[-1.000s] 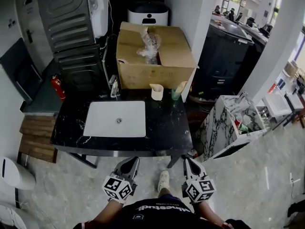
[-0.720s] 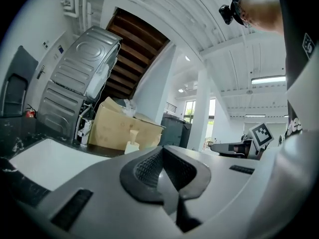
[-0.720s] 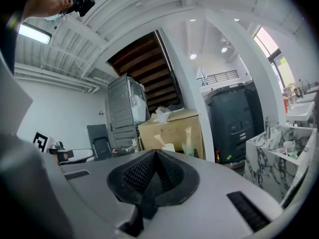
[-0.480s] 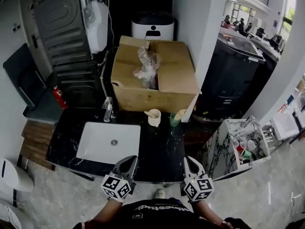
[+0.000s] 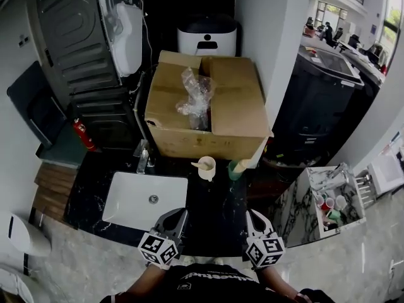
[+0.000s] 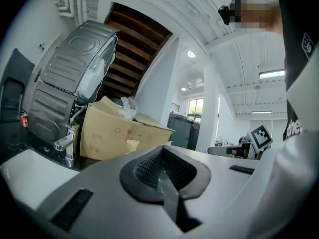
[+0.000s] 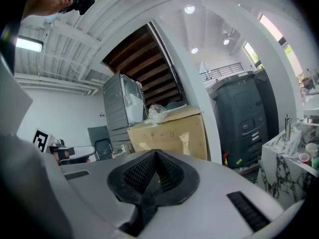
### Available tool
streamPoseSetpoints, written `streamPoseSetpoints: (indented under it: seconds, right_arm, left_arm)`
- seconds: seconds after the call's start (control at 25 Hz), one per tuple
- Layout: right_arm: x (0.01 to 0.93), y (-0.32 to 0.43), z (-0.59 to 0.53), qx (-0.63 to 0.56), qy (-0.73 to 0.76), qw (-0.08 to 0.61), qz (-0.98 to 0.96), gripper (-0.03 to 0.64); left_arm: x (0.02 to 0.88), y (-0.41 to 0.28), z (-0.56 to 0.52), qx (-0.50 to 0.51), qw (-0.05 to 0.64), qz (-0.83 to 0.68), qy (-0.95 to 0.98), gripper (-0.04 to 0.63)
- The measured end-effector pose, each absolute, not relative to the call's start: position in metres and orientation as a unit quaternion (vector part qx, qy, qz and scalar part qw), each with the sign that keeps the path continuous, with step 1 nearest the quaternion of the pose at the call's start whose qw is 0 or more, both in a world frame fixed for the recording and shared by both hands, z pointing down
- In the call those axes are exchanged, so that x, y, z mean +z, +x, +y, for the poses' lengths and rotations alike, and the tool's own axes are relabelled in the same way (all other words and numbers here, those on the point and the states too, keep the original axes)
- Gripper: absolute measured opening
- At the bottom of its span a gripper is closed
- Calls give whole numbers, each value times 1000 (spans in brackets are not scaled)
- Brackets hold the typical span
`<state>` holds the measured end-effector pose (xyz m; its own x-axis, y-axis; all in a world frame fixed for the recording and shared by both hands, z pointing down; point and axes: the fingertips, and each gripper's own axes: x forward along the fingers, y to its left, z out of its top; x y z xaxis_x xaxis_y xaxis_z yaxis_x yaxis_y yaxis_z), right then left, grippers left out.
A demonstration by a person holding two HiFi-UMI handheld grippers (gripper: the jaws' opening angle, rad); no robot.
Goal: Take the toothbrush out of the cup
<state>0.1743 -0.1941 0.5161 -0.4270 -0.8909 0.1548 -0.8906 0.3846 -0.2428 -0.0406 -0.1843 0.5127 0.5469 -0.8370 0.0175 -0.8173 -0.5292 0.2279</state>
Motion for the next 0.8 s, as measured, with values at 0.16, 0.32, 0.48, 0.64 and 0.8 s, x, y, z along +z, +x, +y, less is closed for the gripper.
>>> streamPoseSetpoints:
  seconds: [0.16, 0.32, 0.48, 0.64, 0.8]
  right_arm:
    - [517, 161, -206, -151, -542, 2, 827, 36]
    - [516, 150, -216, -148, -547, 0, 824, 37]
    - [513, 145, -219, -141, -556, -1, 819, 37]
    - [513, 143, -220, -142, -564, -3, 813, 37]
    - [512, 141, -220, -142, -570, -2, 809, 37]
  left_arm:
    - [515, -53, -206, -44, 109, -468, 876, 15]
    - [518, -60, -223, -41, 108, -462, 879, 15]
    - [521, -63, -233, -39, 109, -454, 883, 17]
    - [521, -66, -239, -42, 98, -446, 889, 20]
    - [516, -66, -245, -58, 90, -434, 894, 155]
